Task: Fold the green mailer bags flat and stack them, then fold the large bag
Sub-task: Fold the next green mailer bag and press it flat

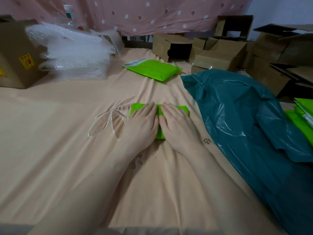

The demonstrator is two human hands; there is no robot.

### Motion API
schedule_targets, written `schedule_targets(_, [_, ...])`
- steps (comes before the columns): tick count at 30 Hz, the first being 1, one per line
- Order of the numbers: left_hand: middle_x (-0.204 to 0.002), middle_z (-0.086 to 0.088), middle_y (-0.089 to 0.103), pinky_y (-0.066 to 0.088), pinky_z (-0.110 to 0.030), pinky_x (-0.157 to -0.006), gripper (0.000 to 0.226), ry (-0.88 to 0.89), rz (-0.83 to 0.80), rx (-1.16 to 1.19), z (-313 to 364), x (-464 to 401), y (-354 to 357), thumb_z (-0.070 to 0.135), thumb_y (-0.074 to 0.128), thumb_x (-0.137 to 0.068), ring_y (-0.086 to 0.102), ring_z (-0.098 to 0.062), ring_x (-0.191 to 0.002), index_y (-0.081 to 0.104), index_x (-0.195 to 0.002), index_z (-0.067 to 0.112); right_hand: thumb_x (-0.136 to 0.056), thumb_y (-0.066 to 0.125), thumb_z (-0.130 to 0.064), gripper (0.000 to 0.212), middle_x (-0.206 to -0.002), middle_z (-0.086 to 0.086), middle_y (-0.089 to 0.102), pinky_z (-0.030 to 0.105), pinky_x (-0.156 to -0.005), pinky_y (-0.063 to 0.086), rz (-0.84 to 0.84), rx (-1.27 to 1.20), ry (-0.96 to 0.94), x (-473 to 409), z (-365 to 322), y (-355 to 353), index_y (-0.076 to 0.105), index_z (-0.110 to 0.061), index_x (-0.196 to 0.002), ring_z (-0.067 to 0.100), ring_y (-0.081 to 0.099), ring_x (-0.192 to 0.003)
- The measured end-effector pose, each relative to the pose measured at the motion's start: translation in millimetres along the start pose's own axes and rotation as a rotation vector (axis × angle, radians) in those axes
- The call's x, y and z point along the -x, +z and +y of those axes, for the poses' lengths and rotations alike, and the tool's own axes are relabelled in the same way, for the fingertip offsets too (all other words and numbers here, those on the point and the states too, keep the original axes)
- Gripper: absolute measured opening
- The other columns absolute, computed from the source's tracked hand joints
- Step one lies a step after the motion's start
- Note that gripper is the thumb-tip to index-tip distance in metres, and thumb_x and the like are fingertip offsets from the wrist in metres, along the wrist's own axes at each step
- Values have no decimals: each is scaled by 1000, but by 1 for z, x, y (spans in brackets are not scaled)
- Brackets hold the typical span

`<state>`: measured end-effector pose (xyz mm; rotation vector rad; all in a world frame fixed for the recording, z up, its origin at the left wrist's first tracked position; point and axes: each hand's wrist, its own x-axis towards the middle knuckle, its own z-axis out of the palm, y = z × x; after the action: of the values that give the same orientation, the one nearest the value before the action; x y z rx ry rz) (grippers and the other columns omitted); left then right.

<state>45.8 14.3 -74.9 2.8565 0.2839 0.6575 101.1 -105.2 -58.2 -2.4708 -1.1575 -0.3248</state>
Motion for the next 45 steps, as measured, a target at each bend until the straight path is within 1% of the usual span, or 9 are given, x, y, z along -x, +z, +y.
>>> schedule_targets(4, [-151, -2, 33, 26, -37, -113, 78, 8, -69, -49, -3, 7, 3, 45, -3, -82, 30, -19, -140, 31, -145, 15, -101, 20, -38, 51, -158, -9, 17, 38, -117, 5, -185, 36, 40, 2, 4, 5, 22, -20, -149, 6, 9, -145])
schedule_targets(11, [-151, -2, 34, 22, -37, -113, 81, 15, -105, -53, -4, 6, 4, 45, -7, -79, 28, -19, -141, 36, -143, 19, -102, 19, -38, 49, -156, -9, 22, 40, -117, 6, -208, 70, 58, 0, 2, 5, 30, -21, -146, 7, 11, -145])
schedule_targets(16, [-155, 1, 22, 14, -36, -115, 83, 13, -136, -64, -4, 8, 5, 46, -12, -77, 16, -15, -144, 24, -147, 19, -101, 18, -40, 51, -158, -7, 15, 40, -119, 5, -223, 31, 66, 3, 1, 4, 24, -20, -149, 8, 7, -146])
schedule_targets(22, [-155, 2, 23, 13, -37, -116, 75, 34, -56, -32, 5, 3, -4, 44, 0, -82, 17, -16, -144, 26, -147, 16, -100, 20, -42, 57, -159, 1, 13, 37, -119, 7, -93, 6, 187, 6, 8, -3, 21, -13, -149, 13, 8, -146])
schedule_targets(25, [-155, 3, 22, 11, -33, -115, 65, 117, -67, 3, 16, -2, -3, 39, 5, -90, 18, -13, -144, 26, -147, 17, -101, 16, -39, 55, -159, -1, 12, 37, -118, 4, -170, -41, 245, 8, 10, -4, 16, -13, -150, 11, 6, -146])
schedule_targets(31, [-156, 6, 18, 8, -32, -116, 65, 89, -200, -7, 12, -7, 9, 40, 5, -89, 13, -8, -144, 22, -148, 19, -102, 15, -36, 54, -159, 1, 11, 40, -117, 3, -261, -38, 258, 6, 14, -1, 12, -11, -150, 11, 8, -146])
schedule_targets(36, [-156, 5, 17, 7, -33, -116, 74, 105, -118, -53, 15, -2, 6, 45, -5, -85, 13, -11, -144, 22, -148, 18, -101, 14, -40, 57, -160, 0, 7, 44, -118, 1, -221, 4, 273, 9, 14, 0, 9, -12, -150, 11, 3, -147])
schedule_targets(42, [-157, 7, 16, 10, -34, -116, 77, 64, -160, -44, 15, -2, 8, 47, -9, -81, 12, -8, -144, 19, -149, 23, -101, 16, -41, 59, -159, 4, 13, 44, -117, 4, -238, 17, 284, 9, 14, -1, 14, -9, -150, 13, 8, -146])
schedule_targets(45, [-157, 2, 18, 12, -37, -117, 77, 6, -72, -65, 17, -2, 3, 45, -7, -82, 14, -11, -144, 25, -148, 19, -101, 20, -39, 57, -157, 6, 19, 45, -118, 3, -80, 121, 242, 6, 10, -1, 19, -8, -149, 16, 13, -146])
